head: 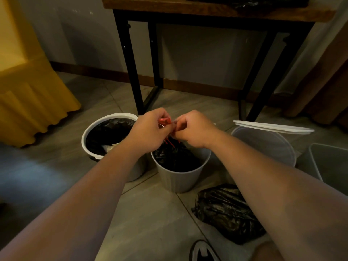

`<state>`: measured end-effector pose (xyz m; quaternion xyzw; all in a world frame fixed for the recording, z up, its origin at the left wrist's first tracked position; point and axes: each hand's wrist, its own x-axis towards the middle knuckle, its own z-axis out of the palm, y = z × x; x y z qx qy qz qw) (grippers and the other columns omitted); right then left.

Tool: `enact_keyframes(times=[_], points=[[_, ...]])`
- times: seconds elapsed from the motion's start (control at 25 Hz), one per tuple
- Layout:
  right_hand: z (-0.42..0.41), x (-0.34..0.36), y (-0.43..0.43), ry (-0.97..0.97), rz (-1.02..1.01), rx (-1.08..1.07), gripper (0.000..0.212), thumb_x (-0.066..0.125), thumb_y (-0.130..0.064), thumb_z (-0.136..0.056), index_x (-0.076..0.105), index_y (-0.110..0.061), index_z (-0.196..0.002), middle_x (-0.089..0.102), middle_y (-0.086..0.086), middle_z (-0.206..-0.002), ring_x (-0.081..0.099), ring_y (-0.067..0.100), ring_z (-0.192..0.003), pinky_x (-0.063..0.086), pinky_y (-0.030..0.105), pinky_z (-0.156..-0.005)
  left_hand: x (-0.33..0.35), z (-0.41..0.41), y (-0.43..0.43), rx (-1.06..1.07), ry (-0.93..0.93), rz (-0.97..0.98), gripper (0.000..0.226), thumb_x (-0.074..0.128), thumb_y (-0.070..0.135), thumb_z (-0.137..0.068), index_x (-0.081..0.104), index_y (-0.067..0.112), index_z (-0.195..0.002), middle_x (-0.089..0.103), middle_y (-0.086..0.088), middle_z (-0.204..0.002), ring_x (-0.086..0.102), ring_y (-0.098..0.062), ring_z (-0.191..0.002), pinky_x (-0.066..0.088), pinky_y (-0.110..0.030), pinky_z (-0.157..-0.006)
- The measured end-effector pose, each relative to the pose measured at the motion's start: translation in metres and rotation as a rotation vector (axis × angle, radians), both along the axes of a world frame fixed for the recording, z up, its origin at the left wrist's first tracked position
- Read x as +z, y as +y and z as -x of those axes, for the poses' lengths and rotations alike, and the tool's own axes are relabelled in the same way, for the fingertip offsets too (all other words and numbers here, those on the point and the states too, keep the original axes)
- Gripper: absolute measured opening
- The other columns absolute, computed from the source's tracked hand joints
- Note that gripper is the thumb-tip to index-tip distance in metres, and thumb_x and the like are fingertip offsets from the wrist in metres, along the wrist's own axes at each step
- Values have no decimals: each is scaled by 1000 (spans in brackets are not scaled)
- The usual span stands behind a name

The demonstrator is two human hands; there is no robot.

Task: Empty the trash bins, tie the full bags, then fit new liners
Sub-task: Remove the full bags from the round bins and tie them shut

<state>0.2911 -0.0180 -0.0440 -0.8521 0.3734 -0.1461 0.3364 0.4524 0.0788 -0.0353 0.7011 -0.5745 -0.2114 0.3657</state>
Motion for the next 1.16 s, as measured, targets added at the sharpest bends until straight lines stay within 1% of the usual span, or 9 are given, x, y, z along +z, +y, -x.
enact_keyframes(times=[0.08, 0.16, 0.32, 0.44, 0.6, 0.76, 1.0, 1.08, 1.16], points=[[-4, -2, 3, -5, 61, -56, 24, 87, -27, -75, 67, -31, -61, 69, -12, -68, 63, 3, -68, 45, 28, -63, 4, 0, 3, -46, -140, 30, 11, 76, 26, -95, 67, 33, -93, 71, 13, -86, 68, -2, -82, 54, -21, -70], [-6, -3, 4, -20, 116, -99, 26, 85, -25, -75, 61, -29, -68, 66, -9, -71, 62, 9, -71, 43, 30, -61, 7, 1, 6, -101, -229, 62, 12, 74, 23, -95, 69, 33, -98, 69, 17, -89, 66, 1, -84, 53, -19, -72], [-9, 0, 8, -35, 171, -93, 34, 79, -16, -81, 50, -35, -80, 66, -9, -79, 66, 13, -76, 56, 37, -61, 4, 1, 13, -144, -298, 121, 11, 73, 16, -94, 72, 24, -102, 72, 9, -94, 68, -8, -88, 59, -37, -80], [-12, 2, 9, 75, 250, -2, 37, 73, -18, -89, 55, -46, -73, 64, -13, -81, 65, 17, -86, 53, 36, -70, -2, 0, 17, -141, -299, 159, 13, 74, 13, -92, 73, 22, -101, 71, 9, -98, 65, -10, -93, 57, -37, -85], [-16, 2, 9, 160, 296, -6, 14, 68, -25, -92, 67, -38, -90, 69, -3, -94, 63, 24, -89, 53, 39, -73, -10, 2, 22, -78, -278, 252, 12, 77, 13, -90, 77, 21, -100, 72, 7, -98, 65, -10, -93, 54, -29, -84], [-20, 0, 10, 211, 331, -6, 4, 65, -30, -94, 63, -33, -93, 58, -6, -83, 60, 25, -82, 37, 31, -58, -20, 7, 25, -7, -306, 299, 16, 77, 8, -88, 80, 15, -102, 75, 1, -102, 68, -14, -94, 53, -26, -87], [-18, 11, 6, 99, 156, -15, 13, 75, -22, -84, 65, -29, -80, 67, -6, -81, 67, 20, -82, 60, 44, -75, -24, 6, 28, 32, -299, 282, 16, 76, 10, -91, 82, 17, -104, 76, 2, -103, 68, -13, -95, 55, -28, -86], [-14, 17, 5, 18, -30, 31, 16, 82, -17, -84, 68, -24, -86, 74, 1, -76, 75, 22, -71, 66, 46, -69, -24, 5, 29, 32, -299, 279, 18, 76, 9, -90, 82, 16, -105, 76, 1, -104, 68, -14, -95, 56, -29, -86], [-9, 20, -1, -17, -213, 54, 15, 83, -14, -87, 69, -17, -93, 77, 5, -75, 78, 23, -68, 63, 35, -57, -24, 5, 29, 39, -301, 285, 18, 77, 10, -91, 82, 16, -107, 76, 1, -104, 69, -14, -95, 56, -29, -86]])
